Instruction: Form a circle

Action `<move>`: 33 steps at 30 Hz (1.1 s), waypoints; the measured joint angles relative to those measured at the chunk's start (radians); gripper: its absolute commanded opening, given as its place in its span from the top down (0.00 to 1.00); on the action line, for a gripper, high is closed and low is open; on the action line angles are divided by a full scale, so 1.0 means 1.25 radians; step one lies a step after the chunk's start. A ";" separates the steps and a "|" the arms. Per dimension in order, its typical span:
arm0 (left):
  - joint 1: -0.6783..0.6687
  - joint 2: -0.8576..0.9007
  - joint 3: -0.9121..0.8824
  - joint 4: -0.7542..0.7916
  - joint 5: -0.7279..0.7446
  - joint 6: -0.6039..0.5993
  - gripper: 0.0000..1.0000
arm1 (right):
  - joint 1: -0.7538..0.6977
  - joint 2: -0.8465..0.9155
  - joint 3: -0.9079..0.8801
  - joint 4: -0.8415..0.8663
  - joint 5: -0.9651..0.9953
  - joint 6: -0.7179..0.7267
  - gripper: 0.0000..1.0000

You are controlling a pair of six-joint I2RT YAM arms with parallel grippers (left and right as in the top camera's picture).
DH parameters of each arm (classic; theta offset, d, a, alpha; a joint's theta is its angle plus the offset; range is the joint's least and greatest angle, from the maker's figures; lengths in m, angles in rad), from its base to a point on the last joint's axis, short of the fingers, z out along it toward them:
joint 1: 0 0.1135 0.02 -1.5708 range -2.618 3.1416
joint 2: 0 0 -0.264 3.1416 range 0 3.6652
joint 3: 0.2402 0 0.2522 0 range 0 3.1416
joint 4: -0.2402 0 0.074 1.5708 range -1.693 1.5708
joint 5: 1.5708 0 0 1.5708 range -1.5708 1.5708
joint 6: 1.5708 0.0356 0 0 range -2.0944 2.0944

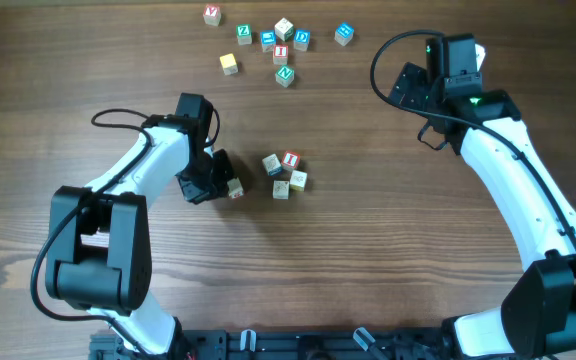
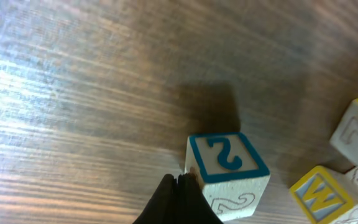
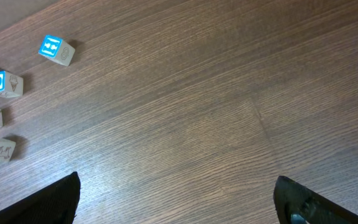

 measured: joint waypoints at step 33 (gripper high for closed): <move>-0.112 0.000 -0.007 0.099 -0.007 -0.006 0.96 | 0.000 0.000 0.000 0.000 0.000 0.000 0.00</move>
